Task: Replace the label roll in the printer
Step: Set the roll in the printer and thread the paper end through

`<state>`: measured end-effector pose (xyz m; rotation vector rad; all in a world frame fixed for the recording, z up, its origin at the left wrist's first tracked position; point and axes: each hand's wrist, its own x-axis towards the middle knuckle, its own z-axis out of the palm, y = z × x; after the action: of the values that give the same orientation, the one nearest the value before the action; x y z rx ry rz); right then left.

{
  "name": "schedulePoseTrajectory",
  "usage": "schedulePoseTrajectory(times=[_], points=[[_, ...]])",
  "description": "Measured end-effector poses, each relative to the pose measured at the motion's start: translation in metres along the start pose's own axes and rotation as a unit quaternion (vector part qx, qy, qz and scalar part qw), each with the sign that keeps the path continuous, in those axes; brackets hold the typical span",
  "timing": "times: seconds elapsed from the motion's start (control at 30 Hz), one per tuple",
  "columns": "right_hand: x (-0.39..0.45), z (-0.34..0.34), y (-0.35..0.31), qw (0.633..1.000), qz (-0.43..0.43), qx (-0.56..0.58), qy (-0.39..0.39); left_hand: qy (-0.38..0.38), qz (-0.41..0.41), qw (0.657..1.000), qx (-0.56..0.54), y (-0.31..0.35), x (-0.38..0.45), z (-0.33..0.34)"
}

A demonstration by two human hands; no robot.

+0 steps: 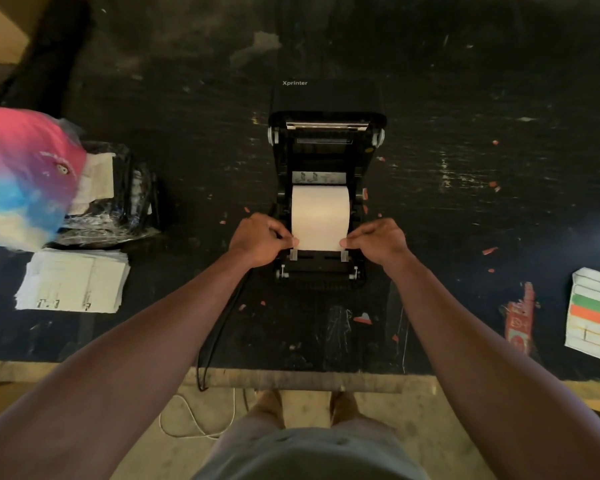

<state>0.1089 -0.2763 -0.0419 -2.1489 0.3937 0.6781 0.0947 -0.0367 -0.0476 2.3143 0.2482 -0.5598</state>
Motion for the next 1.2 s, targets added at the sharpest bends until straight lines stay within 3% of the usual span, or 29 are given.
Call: schedulePoseTrajectory(times=[0.13,0.37,0.9,1.2], points=[[0.0,-0.002,-0.003,0.999,-0.012,-0.039,-0.004,-0.001,0.019,1.0,0.012,-0.002,0.0,-0.001],[0.004,-0.006,-0.011,0.987,-0.026,-0.147,-0.06,-0.1,-0.023,0.993,0.059,0.007,0.017,-0.014],[0.015,-0.01,-0.014,0.962,-0.063,-0.249,-0.095,-0.142,-0.022,0.983,0.114,0.011,0.027,-0.016],[0.021,-0.015,-0.016,0.971,-0.034,-0.205,-0.117,-0.113,-0.093,0.989,0.025,0.007,0.027,-0.01]])
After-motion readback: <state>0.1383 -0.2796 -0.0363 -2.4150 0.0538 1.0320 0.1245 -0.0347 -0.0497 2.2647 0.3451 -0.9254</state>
